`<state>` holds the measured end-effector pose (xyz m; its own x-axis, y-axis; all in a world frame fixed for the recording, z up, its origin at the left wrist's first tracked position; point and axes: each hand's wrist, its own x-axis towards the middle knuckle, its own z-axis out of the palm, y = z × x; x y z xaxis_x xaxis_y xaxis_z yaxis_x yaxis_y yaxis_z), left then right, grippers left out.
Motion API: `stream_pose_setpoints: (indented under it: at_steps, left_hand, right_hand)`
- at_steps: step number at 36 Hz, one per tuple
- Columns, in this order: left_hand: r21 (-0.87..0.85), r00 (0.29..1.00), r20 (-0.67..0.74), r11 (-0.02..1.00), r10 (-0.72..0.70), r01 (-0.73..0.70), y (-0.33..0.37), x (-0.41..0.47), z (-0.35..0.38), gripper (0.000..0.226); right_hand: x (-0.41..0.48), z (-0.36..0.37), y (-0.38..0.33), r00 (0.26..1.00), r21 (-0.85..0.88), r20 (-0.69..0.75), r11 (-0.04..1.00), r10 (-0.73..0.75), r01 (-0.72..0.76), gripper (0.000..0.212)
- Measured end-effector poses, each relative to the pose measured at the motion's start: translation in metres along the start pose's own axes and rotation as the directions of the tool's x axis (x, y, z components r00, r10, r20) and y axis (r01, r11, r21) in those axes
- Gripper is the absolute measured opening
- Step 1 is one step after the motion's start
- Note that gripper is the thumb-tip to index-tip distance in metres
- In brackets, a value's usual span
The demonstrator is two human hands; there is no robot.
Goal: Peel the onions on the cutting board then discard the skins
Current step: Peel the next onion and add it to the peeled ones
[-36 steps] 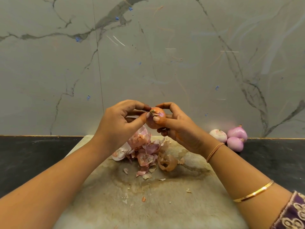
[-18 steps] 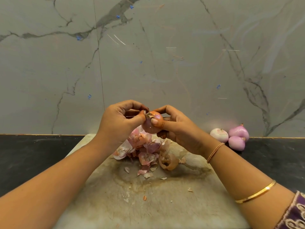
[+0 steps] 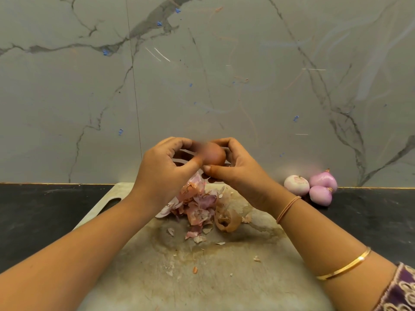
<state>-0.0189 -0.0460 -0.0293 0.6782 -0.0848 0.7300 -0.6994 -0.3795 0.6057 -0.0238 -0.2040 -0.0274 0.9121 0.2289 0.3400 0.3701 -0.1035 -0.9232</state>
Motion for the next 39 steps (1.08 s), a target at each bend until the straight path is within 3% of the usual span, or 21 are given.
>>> stream_pose_setpoints:
  at_steps: [8,14,23,34,39]
  left_hand:
    - [-0.151,0.987,0.008,0.975,-0.161,0.161,0.0035,-0.0001,0.0008,0.020]
    - [-0.254,0.957,0.014,0.925,-0.289,0.283,0.0022,0.0005,0.0034,0.019]
    - [-0.265,0.947,-0.007,0.914,-0.321,0.308,0.0033,0.0003,0.0050,0.019]
    - [-0.110,0.962,-0.073,0.961,-0.263,0.254,0.0061,-0.0009,0.0073,0.020]
    - [-0.063,0.955,-0.077,0.957,-0.287,0.283,0.0037,0.0015,0.0047,0.018]
  right_hand:
    - [-0.0007,0.0047,0.0007,0.967,-0.403,-0.091,0.896,-0.240,0.185,0.050]
    - [0.0003,0.0059,0.0029,0.928,-0.576,-0.085,0.778,-0.362,0.251,0.049]
    - [0.0013,0.0058,0.0051,0.917,-0.602,-0.074,0.750,-0.393,0.273,0.048]
    - [0.0000,0.0098,0.0043,0.916,-0.640,-0.044,0.715,-0.400,0.282,0.048]
    - [-0.0009,0.0091,0.0011,0.933,-0.586,-0.036,0.764,-0.358,0.271,0.049]
